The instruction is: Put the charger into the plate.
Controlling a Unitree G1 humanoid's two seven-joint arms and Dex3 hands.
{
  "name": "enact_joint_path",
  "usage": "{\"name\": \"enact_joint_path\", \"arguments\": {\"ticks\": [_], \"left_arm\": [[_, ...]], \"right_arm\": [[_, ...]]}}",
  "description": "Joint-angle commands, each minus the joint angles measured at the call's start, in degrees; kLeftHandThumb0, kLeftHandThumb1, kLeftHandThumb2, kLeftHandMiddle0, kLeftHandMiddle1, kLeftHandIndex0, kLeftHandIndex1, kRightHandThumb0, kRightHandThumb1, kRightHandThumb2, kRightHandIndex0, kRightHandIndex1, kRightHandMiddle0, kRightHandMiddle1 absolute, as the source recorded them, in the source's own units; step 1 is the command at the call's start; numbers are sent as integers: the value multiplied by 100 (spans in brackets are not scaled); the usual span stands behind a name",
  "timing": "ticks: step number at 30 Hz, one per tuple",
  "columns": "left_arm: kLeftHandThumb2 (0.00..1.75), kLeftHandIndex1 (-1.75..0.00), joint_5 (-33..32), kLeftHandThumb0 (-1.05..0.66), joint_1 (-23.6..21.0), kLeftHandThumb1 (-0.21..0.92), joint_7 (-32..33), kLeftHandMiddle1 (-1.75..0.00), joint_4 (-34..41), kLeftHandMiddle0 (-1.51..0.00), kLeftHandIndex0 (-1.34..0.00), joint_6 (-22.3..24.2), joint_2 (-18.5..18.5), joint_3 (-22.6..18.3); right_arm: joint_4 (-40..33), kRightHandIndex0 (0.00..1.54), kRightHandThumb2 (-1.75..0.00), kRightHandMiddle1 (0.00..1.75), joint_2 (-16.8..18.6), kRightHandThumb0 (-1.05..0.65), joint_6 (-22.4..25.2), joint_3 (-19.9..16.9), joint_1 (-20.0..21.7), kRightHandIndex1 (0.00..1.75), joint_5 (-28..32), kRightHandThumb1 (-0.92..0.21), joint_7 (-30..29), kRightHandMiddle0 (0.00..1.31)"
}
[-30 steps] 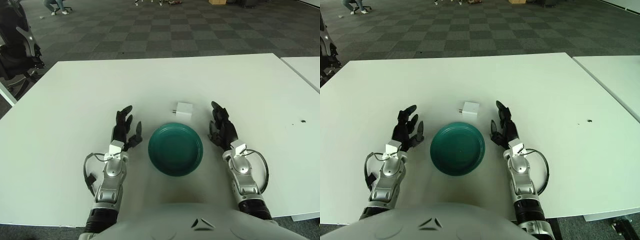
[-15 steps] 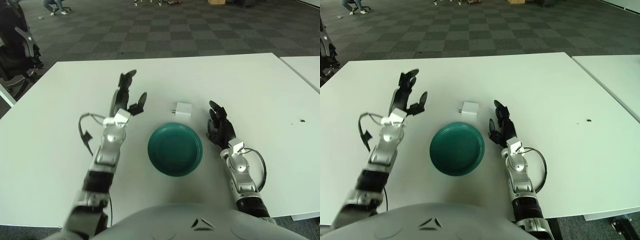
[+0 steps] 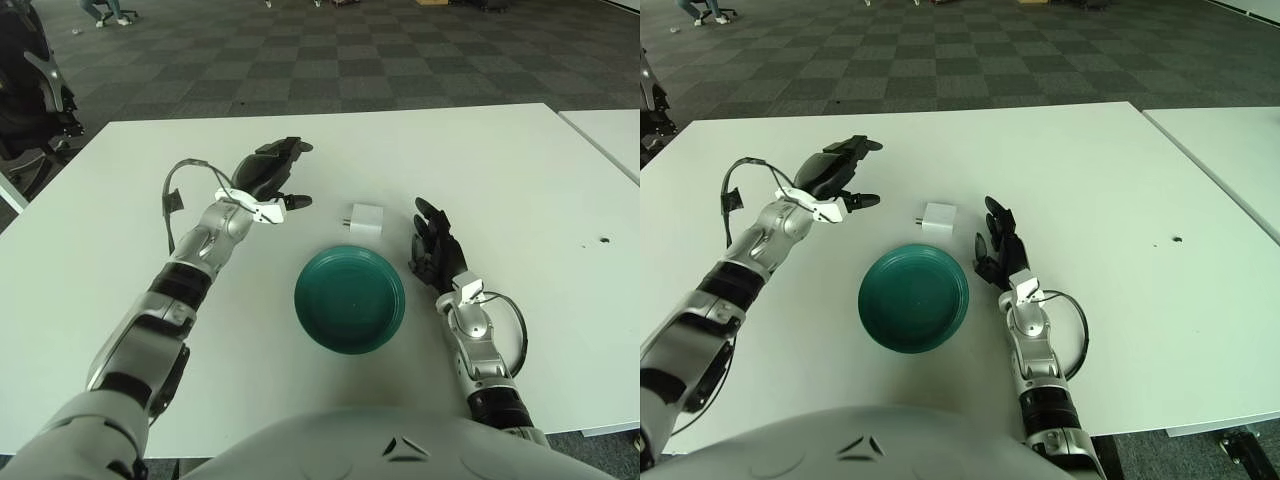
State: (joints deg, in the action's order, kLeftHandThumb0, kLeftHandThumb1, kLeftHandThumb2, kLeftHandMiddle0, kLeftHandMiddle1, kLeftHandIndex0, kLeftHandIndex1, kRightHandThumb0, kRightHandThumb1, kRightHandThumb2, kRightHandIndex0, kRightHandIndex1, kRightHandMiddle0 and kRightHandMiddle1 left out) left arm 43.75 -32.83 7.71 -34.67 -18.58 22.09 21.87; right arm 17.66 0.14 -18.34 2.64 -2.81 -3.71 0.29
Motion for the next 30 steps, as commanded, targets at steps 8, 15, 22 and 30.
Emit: {"name": "enact_joint_path", "arguments": {"ticks": [8,15,22,30], "left_arm": [[41,-112,414,-105,-1190,92,-27,-1,-1627,-31,-1,-482,-149,719],[38,-110,200,-104,-1562,92,-320,-2,-2354,-32,0,-812,-341,818],[39,-109,-26,-102,-1863,92,-599,-3,-2886,-35,0,-947,-726,802],[48,-104,-241,-103,-2034,92,-937,-3,-2948,-34,0,-1081,-923,704]], "right_arm": [[1415,18,-76,45,409,-81,582,232,-651,3,-61,-92,-126,0],[1519,18,-75,44,439,-81,492,221,-637,2,-68,-92,-186,0],[1772,20,-75,49,465,-82,356,192,-559,3,-59,-92,-234,0],[1969,21,-76,49,504,-81,185,210,-500,3,-82,-92,-257,0]]}}
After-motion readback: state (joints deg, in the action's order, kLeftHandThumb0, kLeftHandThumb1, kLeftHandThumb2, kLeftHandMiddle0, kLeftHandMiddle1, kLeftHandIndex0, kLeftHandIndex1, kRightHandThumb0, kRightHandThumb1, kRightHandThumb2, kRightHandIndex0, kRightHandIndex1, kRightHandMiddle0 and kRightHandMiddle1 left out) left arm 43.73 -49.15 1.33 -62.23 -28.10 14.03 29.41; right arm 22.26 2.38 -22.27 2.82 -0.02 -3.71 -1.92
